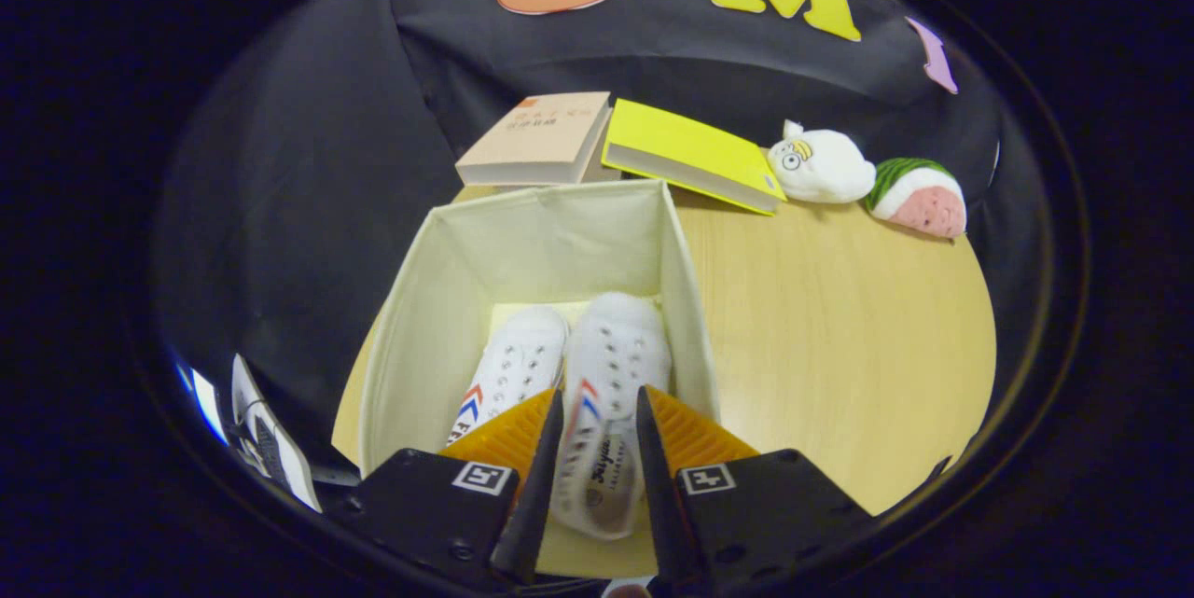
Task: Open the storage box then place both shoes into the box .Put the left shoe in first, then the right shoe, with the right side of both shoes facing outward in a uniform manner.
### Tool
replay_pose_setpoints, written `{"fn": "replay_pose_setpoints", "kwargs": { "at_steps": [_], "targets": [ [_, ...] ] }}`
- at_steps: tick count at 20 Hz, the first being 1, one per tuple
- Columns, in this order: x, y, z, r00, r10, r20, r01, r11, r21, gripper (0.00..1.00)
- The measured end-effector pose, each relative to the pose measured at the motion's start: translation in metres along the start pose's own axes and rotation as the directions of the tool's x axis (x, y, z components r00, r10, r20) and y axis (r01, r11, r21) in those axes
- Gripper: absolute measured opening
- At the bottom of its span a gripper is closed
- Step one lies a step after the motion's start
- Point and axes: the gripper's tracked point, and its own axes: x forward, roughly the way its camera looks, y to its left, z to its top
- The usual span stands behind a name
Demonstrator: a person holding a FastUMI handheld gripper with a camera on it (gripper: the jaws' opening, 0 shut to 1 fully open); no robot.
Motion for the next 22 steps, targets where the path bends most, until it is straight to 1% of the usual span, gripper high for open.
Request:
{"fn": "replay_pose_setpoints", "kwargs": {
  "at_steps": [3,4,6,8,10,12,14,16,18,22],
  "targets": [
    [-0.031,-0.006,0.024,0.993,-0.017,0.119,0.019,1.0,-0.01,0.66],
    [-0.043,-0.012,0.034,0.984,-0.037,0.172,0.041,0.999,-0.021,0.68],
    [-0.074,-0.026,0.06,0.946,-0.082,0.312,0.098,0.995,-0.034,0.68],
    [-0.11,-0.042,0.075,0.9,-0.124,0.418,0.15,0.988,-0.031,0.81],
    [-0.141,-0.058,0.084,0.859,-0.156,0.487,0.182,0.983,-0.007,0.94],
    [-0.163,-0.076,0.086,0.83,-0.186,0.526,0.206,0.978,0.021,1.0],
    [-0.183,-0.097,0.086,0.797,-0.222,0.561,0.226,0.972,0.062,1.0],
    [-0.202,-0.117,0.085,0.756,-0.26,0.6,0.258,0.962,0.092,1.0],
    [-0.214,-0.126,0.079,0.723,-0.289,0.628,0.27,0.954,0.129,1.0],
    [-0.235,-0.15,0.066,0.686,-0.327,0.65,0.292,0.942,0.165,1.0]
  ]
}}
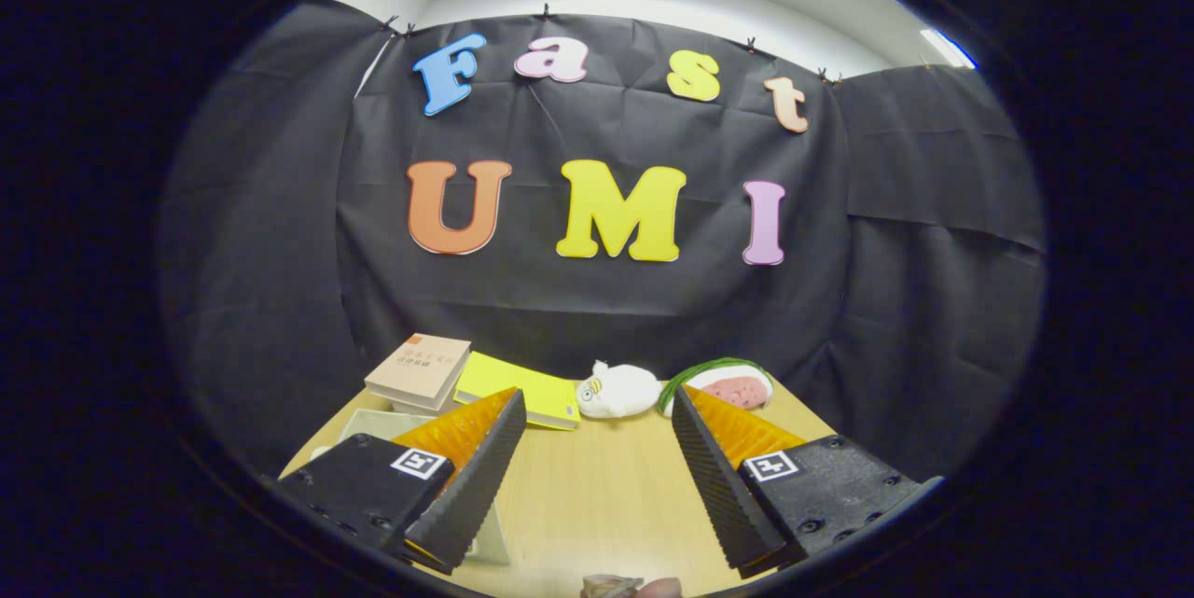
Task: Open the storage box then place both shoes into the box .Put the left shoe in first, then the right shoe, with the right side of both shoes facing outward in a uniform manner.
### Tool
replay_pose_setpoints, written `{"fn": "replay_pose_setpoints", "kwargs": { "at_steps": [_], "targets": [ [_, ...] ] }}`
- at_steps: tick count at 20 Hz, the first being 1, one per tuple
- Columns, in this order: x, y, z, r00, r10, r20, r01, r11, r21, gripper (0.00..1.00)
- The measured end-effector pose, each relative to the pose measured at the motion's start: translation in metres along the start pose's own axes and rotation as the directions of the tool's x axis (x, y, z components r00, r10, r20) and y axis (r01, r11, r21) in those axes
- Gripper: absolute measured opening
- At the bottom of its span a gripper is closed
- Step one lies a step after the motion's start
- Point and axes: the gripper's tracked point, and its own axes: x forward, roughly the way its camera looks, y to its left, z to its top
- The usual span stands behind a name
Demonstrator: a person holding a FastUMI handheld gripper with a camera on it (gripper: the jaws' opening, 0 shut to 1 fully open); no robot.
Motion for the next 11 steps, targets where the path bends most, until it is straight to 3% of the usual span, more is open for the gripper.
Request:
{"fn": "replay_pose_setpoints", "kwargs": {
  "at_steps": [6,11],
  "targets": [
    [-0.023,-0.039,0.005,0.996,-0.083,0.018,0.083,0.996,0.022,1.0],
    [-0.03,-0.044,0.008,0.995,-0.098,0.03,0.097,0.995,0.037,1.0]
  ]
}}
